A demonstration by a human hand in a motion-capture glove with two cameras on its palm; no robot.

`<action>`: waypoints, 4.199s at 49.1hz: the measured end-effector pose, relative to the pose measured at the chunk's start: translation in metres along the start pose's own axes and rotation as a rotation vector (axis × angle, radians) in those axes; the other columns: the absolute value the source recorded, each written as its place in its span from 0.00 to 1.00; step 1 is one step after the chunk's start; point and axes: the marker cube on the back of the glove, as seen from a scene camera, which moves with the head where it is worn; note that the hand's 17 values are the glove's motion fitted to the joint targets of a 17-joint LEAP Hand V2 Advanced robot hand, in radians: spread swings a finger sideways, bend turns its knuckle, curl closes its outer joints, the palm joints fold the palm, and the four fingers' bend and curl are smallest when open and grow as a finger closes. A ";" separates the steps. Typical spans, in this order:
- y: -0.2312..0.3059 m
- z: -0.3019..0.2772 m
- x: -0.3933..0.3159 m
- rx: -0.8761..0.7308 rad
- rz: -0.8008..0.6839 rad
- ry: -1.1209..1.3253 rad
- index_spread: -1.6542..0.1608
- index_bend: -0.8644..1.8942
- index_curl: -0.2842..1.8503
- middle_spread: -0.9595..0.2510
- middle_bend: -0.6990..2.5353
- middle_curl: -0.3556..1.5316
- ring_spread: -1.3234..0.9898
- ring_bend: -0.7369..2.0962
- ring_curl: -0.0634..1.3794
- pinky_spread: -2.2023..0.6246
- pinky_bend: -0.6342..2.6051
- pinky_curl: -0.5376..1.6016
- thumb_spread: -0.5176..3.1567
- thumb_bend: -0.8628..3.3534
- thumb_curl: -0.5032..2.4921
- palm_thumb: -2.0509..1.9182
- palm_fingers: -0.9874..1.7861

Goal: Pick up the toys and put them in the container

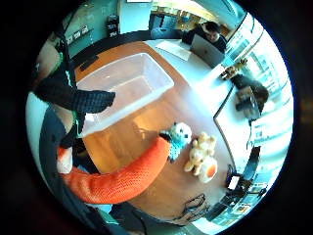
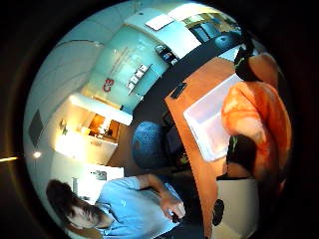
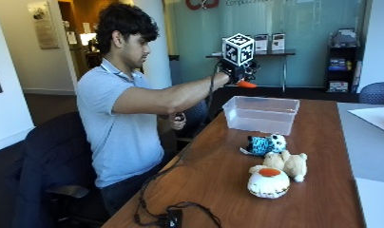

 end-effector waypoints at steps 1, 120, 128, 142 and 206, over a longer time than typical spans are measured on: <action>-0.008 0.004 -0.004 -0.011 -0.003 -0.003 0.77 0.37 0.20 0.74 0.38 0.42 0.46 0.66 0.40 0.65 0.59 0.46 0.57 0.29 0.31 0.68 0.63; -0.019 -0.009 0.143 -0.120 0.517 -0.054 0.73 0.37 0.33 0.78 0.25 0.34 0.55 0.31 0.24 0.76 0.59 0.42 0.56 0.24 0.33 0.54 0.28; 0.064 -0.023 0.236 -0.119 0.762 -0.040 0.73 0.37 0.32 0.79 0.26 0.33 0.56 0.31 0.23 0.78 0.58 0.40 0.55 0.23 0.31 0.53 0.29; 0.170 0.033 0.321 -0.324 0.943 0.066 0.73 0.37 0.30 0.80 0.26 0.32 0.57 0.32 0.21 0.78 0.57 0.39 0.56 0.23 0.29 0.54 0.28; -0.072 0.012 -0.016 -0.038 0.058 -0.176 0.77 0.39 0.35 0.66 0.27 0.35 0.48 0.51 0.36 0.65 0.57 0.41 0.48 0.32 0.42 0.73 0.62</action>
